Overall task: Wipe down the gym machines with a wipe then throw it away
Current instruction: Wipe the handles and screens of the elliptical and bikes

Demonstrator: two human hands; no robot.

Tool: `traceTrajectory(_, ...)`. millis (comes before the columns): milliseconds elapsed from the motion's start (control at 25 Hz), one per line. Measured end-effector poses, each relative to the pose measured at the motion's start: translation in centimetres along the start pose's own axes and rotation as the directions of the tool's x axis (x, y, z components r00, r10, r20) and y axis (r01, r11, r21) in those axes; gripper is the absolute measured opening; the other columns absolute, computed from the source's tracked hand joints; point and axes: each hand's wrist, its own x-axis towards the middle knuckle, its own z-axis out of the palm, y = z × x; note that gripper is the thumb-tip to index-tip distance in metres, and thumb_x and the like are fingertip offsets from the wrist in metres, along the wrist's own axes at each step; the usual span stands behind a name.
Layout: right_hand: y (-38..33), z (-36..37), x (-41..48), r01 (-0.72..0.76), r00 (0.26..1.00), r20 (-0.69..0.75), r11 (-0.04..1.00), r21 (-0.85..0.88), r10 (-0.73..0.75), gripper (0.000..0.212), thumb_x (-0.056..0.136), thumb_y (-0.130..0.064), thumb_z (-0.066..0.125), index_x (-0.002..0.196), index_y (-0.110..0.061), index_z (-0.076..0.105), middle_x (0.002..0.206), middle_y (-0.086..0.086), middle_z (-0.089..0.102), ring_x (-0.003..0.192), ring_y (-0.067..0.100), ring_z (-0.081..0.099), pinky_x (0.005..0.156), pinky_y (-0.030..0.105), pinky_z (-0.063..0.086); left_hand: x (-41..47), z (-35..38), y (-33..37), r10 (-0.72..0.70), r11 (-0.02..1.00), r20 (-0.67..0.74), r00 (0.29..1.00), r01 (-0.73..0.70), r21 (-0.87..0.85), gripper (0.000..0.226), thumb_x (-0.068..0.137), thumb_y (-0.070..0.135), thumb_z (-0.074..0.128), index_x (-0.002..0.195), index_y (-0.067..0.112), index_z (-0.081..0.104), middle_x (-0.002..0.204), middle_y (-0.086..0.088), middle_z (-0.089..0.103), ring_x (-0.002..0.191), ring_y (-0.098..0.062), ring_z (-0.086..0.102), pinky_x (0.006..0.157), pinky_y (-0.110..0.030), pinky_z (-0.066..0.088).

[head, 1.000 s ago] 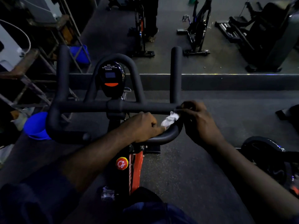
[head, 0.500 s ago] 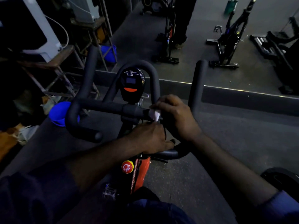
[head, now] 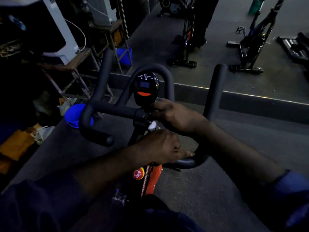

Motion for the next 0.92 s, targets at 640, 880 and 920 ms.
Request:
traceTrajectory(640, 1.8, -2.8, -5.9, -0.23, 0.973, -0.031, 0.964, -0.135, 0.228, 0.038, 0.09, -0.038, 0.052, 0.109, -0.014, 0.075, 0.112, 0.005, 0.065, 0.1, 0.029, 0.061, 0.076, 0.046, 0.056, -0.5, 0.6, -0.6, 0.153, 0.985, -0.135, 0.979, -0.161, -0.054, 0.07, 0.092, 0.071, 0.058, 0.049, 0.015, 0.051, 0.047, 0.003, 0.05, 0.047, -0.01, 0.049, 0.054, -0.027, 0.041)
traceTrajectory(880, -0.9, 0.1, -5.7, -0.35, 0.926, -0.12, 0.932, 0.09, 0.359, 0.028, 0.085, -0.013, 0.068, 0.113, -0.012, 0.075, 0.115, 0.009, 0.063, 0.099, 0.028, 0.06, 0.084, 0.035, 0.05, -0.9, 0.9, -0.2, 0.115, 0.993, -0.195, 0.974, -0.115, 0.011, 0.065, 0.086, 0.078, 0.049, 0.059, 0.02, 0.058, 0.061, 0.005, 0.063, 0.058, -0.01, 0.058, 0.057, -0.027, 0.039)
traceTrajectory(920, -0.9, -0.4, -6.6, -0.33, 0.936, -0.101, 0.94, 0.089, 0.338, 0.027, 0.084, -0.012, 0.07, 0.11, -0.011, 0.076, 0.112, 0.008, 0.064, 0.097, 0.029, 0.063, 0.084, 0.036, 0.052, -0.9, 1.1, -0.2, 0.12, 0.993, -0.233, 0.965, -0.122, 0.004, 0.062, 0.086, 0.076, 0.052, 0.06, 0.02, 0.06, 0.062, 0.006, 0.062, 0.059, -0.009, 0.057, 0.057, -0.027, 0.04)
